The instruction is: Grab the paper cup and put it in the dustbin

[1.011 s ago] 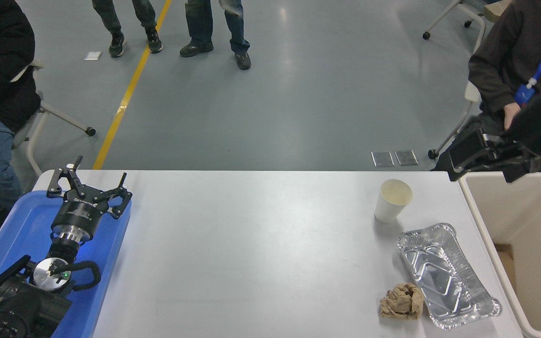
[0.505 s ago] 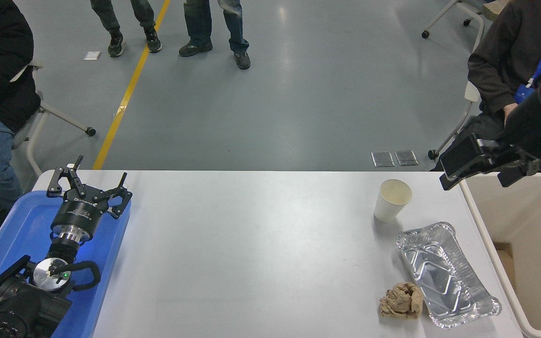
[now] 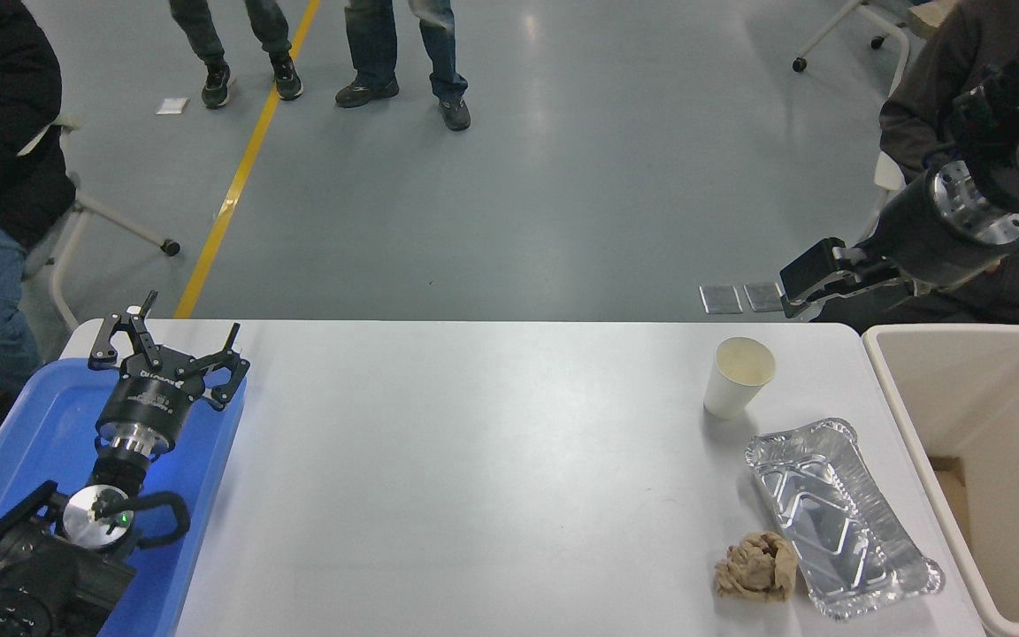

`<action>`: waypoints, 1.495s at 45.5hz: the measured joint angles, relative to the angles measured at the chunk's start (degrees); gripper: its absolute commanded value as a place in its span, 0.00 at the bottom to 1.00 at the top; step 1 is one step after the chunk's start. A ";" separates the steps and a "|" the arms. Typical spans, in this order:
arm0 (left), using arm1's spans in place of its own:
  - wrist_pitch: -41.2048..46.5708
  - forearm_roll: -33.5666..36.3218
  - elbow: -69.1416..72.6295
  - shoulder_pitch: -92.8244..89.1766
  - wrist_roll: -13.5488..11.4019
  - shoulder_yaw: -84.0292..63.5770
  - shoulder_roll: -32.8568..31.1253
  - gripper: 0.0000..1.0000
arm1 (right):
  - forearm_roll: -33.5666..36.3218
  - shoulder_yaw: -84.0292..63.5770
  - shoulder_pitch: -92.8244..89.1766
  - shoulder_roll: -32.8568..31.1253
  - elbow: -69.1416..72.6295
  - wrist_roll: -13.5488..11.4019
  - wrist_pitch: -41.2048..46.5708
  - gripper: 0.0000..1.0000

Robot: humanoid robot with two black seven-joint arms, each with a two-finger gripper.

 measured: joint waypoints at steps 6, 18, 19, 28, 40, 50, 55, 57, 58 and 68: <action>0.00 0.02 0.00 -0.01 0.00 0.04 0.00 0.99 | -0.02 3.40 -10.18 1.38 -7.35 -1.81 -5.28 1.00; 0.00 0.07 0.01 -0.08 0.00 0.08 0.04 0.99 | 0.38 10.85 -22.60 3.52 -15.53 -5.17 -10.53 1.00; 0.00 0.07 0.01 -0.09 0.00 0.08 0.04 0.99 | 0.40 11.08 -23.03 3.63 -15.86 -5.25 -10.69 1.00; 0.00 0.08 0.01 -0.10 0.00 0.08 0.05 0.99 | 0.46 14.24 -28.06 4.68 -19.25 -6.24 -12.93 0.98; 0.00 0.08 0.01 -0.11 0.00 0.09 0.07 0.99 | 0.32 16.64 -31.53 5.48 -21.99 -6.99 -14.20 0.43; 0.00 0.08 0.01 -0.11 0.00 0.09 0.07 0.99 | 0.02 17.31 -32.80 6.09 -22.82 -7.16 -14.48 0.30; 0.00 0.08 0.01 -0.11 0.00 0.09 0.07 0.99 | -0.06 17.72 -33.21 6.38 -22.95 -7.19 -14.51 0.06; 0.00 0.08 0.00 -0.11 0.00 0.09 0.07 0.99 | -0.08 17.88 -33.35 6.46 -23.01 -7.20 -14.51 0.00; 0.00 0.08 0.00 -0.11 0.00 0.09 0.07 0.99 | -0.10 17.93 -33.40 6.50 -23.01 -7.20 -14.51 0.00; 0.00 0.08 0.01 -0.11 0.00 0.09 0.07 0.99 | -0.24 18.25 -33.70 6.71 -23.12 -7.20 -14.48 0.00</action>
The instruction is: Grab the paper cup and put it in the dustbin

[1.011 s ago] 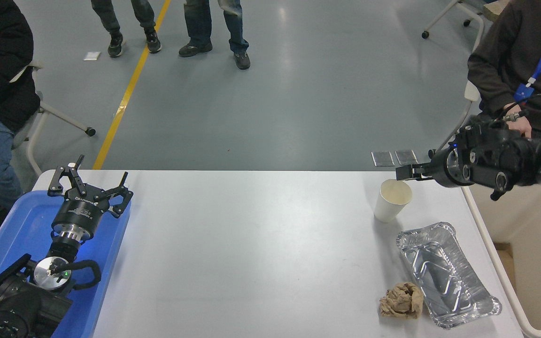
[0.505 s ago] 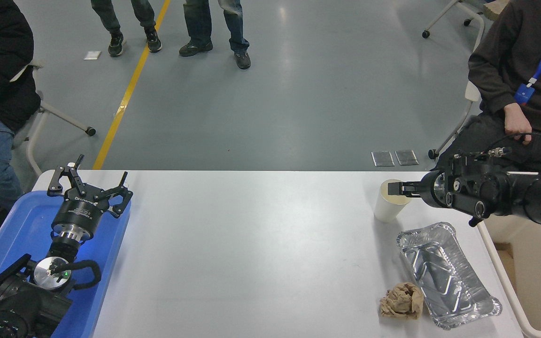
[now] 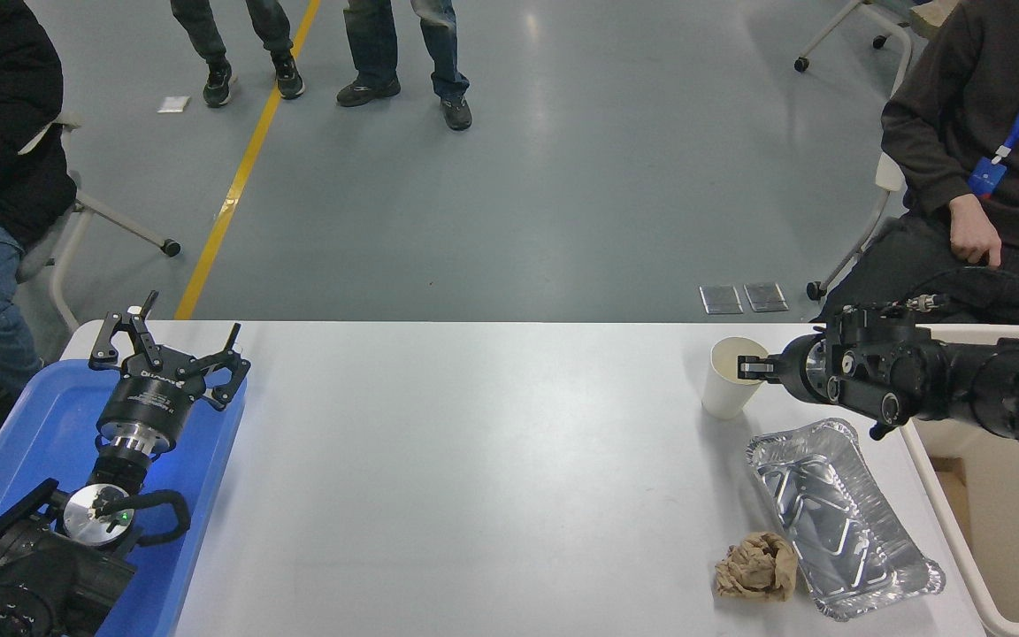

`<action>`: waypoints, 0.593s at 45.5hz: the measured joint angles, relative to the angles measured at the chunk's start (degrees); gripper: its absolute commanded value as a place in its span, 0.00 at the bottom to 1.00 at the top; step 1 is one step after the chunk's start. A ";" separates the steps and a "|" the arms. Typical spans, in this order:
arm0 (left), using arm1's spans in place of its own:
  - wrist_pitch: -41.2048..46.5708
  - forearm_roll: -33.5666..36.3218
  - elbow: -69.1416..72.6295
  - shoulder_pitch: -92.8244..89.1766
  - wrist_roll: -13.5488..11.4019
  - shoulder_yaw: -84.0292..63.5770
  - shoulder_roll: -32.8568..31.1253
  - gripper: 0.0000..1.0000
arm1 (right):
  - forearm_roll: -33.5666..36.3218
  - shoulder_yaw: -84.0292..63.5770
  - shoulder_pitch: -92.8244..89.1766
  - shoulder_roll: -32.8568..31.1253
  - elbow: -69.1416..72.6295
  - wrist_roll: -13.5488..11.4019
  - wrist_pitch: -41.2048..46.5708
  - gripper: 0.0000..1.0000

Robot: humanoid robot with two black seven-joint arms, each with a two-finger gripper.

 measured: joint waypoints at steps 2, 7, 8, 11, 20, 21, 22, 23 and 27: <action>0.00 0.00 0.00 0.00 0.00 0.00 0.00 0.99 | 0.00 0.02 -0.01 0.02 0.00 -0.01 0.02 0.00; 0.00 0.00 0.00 0.00 0.00 0.00 0.00 0.99 | -0.01 0.04 0.18 0.04 0.15 0.05 0.12 0.00; 0.00 0.00 0.00 0.00 0.00 0.00 0.00 0.99 | -0.01 -0.01 0.43 0.03 0.34 0.08 0.19 0.00; 0.00 0.00 0.00 0.00 0.01 0.01 0.00 0.99 | 0.02 -0.34 1.37 -0.13 1.02 0.14 0.32 0.00; 0.00 0.00 0.00 -0.01 0.09 0.03 0.05 0.99 | 0.32 -4.47 10.12 -3.99 9.44 0.30 0.76 0.00; 0.00 -0.01 -0.01 -0.01 0.10 0.04 0.05 0.99 | 0.38 -5.19 11.72 -4.56 10.88 0.31 0.86 0.00; 0.00 0.00 -0.01 -0.01 0.10 0.04 0.06 0.99 | 0.44 -6.28 14.04 -5.41 12.99 0.34 1.04 0.00; 0.00 0.01 -0.01 -0.01 0.10 0.04 0.06 0.99 | 0.50 -6.99 15.73 -5.99 14.36 0.37 1.17 0.00; 0.00 -0.01 -0.02 0.00 0.10 0.06 0.07 0.99 | 0.76 -11.10 24.82 -8.31 21.70 0.51 2.64 0.00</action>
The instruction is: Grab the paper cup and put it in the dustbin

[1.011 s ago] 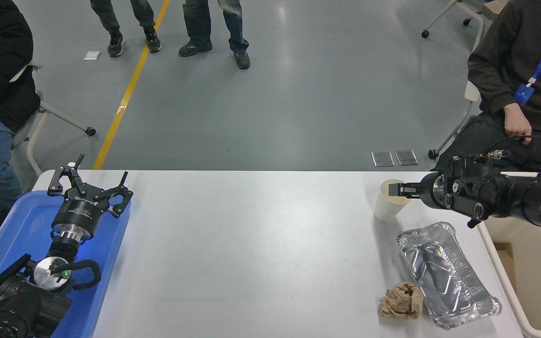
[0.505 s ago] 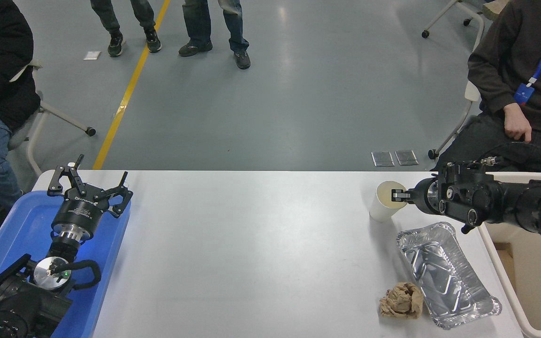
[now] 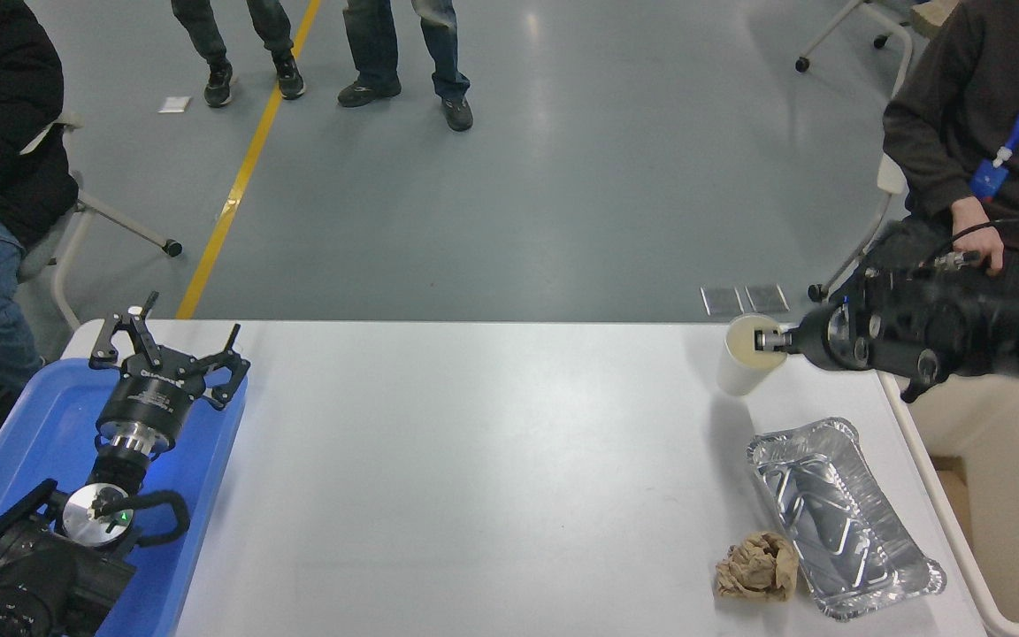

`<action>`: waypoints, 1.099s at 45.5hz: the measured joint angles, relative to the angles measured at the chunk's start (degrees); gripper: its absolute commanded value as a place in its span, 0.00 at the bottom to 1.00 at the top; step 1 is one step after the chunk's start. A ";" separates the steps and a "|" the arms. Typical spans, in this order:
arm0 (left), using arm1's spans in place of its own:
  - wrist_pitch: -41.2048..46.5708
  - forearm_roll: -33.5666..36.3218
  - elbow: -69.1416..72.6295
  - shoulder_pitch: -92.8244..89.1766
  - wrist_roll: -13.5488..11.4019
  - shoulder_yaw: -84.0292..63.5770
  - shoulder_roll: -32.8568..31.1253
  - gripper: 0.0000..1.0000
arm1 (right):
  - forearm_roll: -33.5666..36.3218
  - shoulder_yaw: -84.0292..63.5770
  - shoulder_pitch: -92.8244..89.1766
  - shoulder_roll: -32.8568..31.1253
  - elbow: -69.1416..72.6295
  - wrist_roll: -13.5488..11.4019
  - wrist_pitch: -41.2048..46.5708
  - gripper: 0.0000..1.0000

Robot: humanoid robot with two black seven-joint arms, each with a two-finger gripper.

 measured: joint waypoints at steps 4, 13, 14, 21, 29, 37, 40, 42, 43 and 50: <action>0.00 0.01 -0.01 0.10 0.00 0.00 0.05 0.99 | 0.23 -4.54 11.38 -1.59 7.49 0.59 3.08 0.00; 0.00 0.01 -0.04 0.23 0.00 -0.04 0.15 0.99 | 0.79 -9.80 30.45 -2.94 15.45 2.23 13.79 0.00; 0.00 0.02 -0.04 0.24 0.00 -0.04 0.16 0.99 | 0.79 -10.13 31.88 -3.04 15.93 2.31 14.74 0.00; 0.00 0.02 -0.06 0.30 0.00 -0.05 0.23 0.99 | 1.00 -12.30 40.42 -3.22 18.48 2.83 20.09 0.00; 0.00 0.01 -0.06 0.33 0.00 -0.06 0.25 0.99 | 0.80 -15.02 44.83 -3.21 19.73 3.00 22.77 0.00; 0.00 0.01 -0.07 0.35 -0.01 -0.06 0.21 0.99 | -2.23 -20.32 43.75 -5.51 17.97 2.99 19.72 0.00; 0.00 0.00 -0.08 0.35 -0.02 -0.06 0.20 0.99 | -3.94 -23.25 41.29 -7.29 15.61 3.07 16.85 0.00; 0.00 0.01 -0.08 0.36 -0.03 -0.06 0.20 0.99 | -4.85 -24.98 39.19 -8.64 13.87 3.16 14.95 0.00; 0.00 0.01 -0.09 0.36 -0.03 -0.06 0.20 0.99 | -5.22 -25.68 38.08 -9.34 12.95 3.20 14.00 0.00; 0.00 0.01 -0.06 0.36 -0.09 -0.10 0.18 0.99 | -6.89 -28.25 25.98 -16.11 4.22 3.35 5.63 0.00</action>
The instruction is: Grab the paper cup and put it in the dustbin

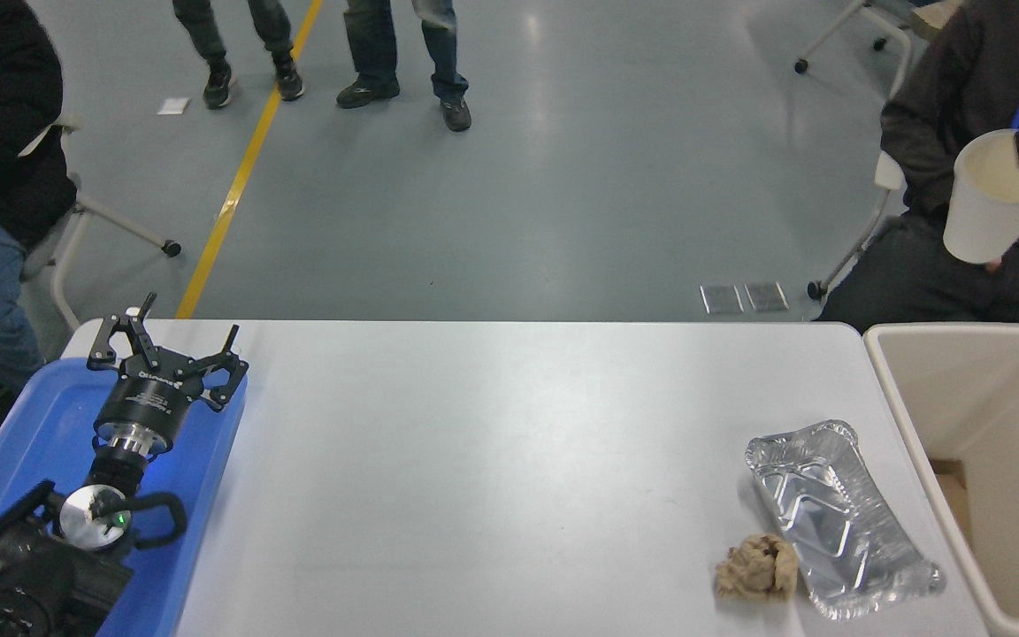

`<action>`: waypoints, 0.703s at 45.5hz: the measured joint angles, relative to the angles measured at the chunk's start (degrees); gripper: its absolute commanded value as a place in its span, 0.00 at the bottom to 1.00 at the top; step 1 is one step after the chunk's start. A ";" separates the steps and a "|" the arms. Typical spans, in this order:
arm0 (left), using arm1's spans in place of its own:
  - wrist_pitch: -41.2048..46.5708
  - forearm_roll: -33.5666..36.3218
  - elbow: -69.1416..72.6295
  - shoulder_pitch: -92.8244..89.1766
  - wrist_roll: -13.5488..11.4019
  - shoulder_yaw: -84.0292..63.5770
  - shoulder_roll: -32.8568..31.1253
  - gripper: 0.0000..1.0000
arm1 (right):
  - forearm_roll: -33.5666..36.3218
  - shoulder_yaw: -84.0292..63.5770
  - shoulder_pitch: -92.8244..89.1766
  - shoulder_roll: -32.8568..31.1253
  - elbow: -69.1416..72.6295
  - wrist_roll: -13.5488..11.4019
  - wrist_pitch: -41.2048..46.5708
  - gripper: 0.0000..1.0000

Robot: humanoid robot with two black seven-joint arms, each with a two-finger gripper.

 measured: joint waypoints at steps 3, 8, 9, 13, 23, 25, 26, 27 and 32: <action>0.00 -0.01 -0.03 -0.01 -0.01 -0.02 -0.01 0.99 | -0.15 0.90 -5.44 -1.99 -3.48 -0.01 -2.89 0.00; 0.00 -0.01 0.00 -0.02 -0.01 -0.04 -0.02 0.99 | 0.18 5.93 -17.65 -5.39 -10.26 -0.01 -7.59 0.00; 0.00 -0.01 0.00 -0.02 -0.01 -0.04 -0.04 0.99 | 0.31 7.93 -20.85 -5.96 -11.98 0.01 -8.72 0.00; 0.00 0.00 -0.01 -0.06 -0.01 -0.04 -0.06 0.99 | 0.58 14.69 -30.84 -7.36 -16.75 -0.10 -11.62 0.00; 0.00 0.00 -0.02 -0.10 -0.01 -0.04 -0.07 0.99 | 0.85 33.74 -55.29 -4.73 -30.05 -0.37 -16.56 0.00; 0.00 -0.01 -0.01 -0.11 -0.01 -0.05 -0.07 0.99 | 0.89 36.67 -59.26 -3.35 -32.76 -0.38 -17.08 0.00; 0.00 0.00 -0.01 -0.12 -0.01 -0.05 -0.08 0.99 | 0.90 38.21 -61.37 -2.54 -34.25 -0.37 -17.33 0.00; 0.00 -0.01 -0.01 -0.13 -0.01 -0.05 -0.08 0.99 | 0.92 39.21 -62.81 -1.98 -35.27 -0.38 -17.53 0.00; 0.00 0.00 0.00 -0.15 -0.01 -0.05 -0.10 0.99 | 0.98 44.80 -70.45 1.10 -40.10 -0.38 -18.36 0.00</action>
